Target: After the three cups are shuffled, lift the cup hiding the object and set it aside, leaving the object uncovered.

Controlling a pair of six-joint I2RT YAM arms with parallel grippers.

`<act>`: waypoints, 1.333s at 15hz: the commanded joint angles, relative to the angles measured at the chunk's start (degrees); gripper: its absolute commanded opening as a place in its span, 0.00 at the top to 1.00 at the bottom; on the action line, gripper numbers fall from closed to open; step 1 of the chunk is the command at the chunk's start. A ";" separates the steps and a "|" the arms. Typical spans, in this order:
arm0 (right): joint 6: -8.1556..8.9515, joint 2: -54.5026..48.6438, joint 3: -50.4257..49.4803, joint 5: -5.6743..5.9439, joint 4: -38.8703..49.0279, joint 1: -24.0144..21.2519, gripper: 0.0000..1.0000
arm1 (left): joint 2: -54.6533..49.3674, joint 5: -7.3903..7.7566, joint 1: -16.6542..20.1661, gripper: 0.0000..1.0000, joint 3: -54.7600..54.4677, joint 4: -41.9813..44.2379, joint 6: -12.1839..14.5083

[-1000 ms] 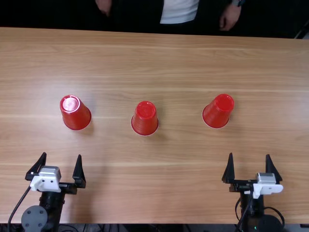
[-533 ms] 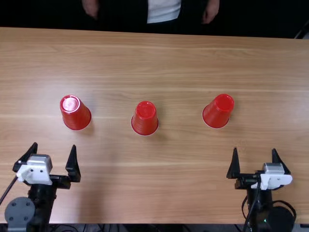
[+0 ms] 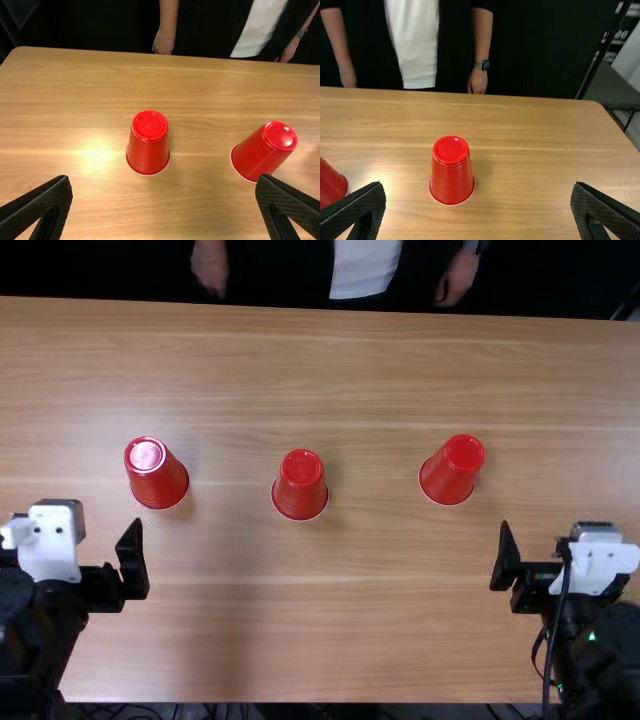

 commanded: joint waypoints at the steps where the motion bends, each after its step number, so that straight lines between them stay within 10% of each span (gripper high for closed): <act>1: 2.16 4.20 5.93 0.98 -3.16 -0.49 0.00 | 4.10 -1.54 0.41 0.00 6.70 -2.75 0.32; 12: 2.37 29.87 27.81 0.14 -24.57 0.21 0.00 | 26.16 -3.12 0.41 0.00 28.23 -28.17 0.32; 15: 2.37 34.44 30.01 -4.71 -25.94 0.21 0.00 | 29.15 -3.12 0.33 0.00 29.29 -30.07 0.32; 20: 2.58 42.70 31.94 -4.93 -24.57 0.12 0.00 | 32.23 -3.12 0.24 0.00 29.99 -30.28 0.32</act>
